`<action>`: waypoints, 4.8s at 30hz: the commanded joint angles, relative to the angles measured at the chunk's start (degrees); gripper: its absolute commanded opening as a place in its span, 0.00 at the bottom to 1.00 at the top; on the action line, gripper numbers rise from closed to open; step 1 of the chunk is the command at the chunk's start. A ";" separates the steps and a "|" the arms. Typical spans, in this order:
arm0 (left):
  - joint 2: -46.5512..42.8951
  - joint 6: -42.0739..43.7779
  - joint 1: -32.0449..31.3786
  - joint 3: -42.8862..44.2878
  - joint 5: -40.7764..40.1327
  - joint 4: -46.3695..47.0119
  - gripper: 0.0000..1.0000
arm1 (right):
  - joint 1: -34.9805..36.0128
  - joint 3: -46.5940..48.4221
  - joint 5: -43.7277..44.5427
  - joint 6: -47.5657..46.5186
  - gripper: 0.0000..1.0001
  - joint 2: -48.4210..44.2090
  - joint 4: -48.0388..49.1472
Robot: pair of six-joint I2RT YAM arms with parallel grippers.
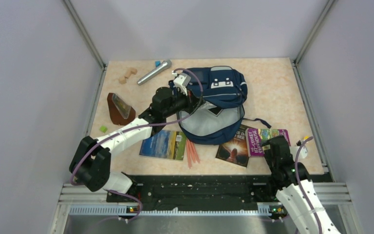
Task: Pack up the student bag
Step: Adjust the book at the center of the board, then pick up the book from the center of the board.
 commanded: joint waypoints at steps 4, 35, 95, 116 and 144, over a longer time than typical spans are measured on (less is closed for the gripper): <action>-2.06 -0.75 0.92 0.59 -1.28 6.65 0.00 | -0.26 -4.84 -2.98 0.78 0.98 3.85 13.21; -0.88 -1.28 0.96 0.79 -0.63 7.49 0.00 | -0.35 -2.91 4.42 -9.68 0.99 8.00 24.02; -2.94 -1.94 1.02 0.33 0.62 7.36 0.00 | -30.85 7.91 -23.97 -40.99 0.99 47.31 46.04; -2.22 -1.80 1.03 1.13 0.63 6.44 0.00 | -30.85 5.49 -51.43 -42.37 0.54 46.20 57.78; 0.26 -1.81 0.79 2.95 0.71 4.16 0.00 | -30.83 3.50 -59.48 -41.40 0.00 39.55 61.61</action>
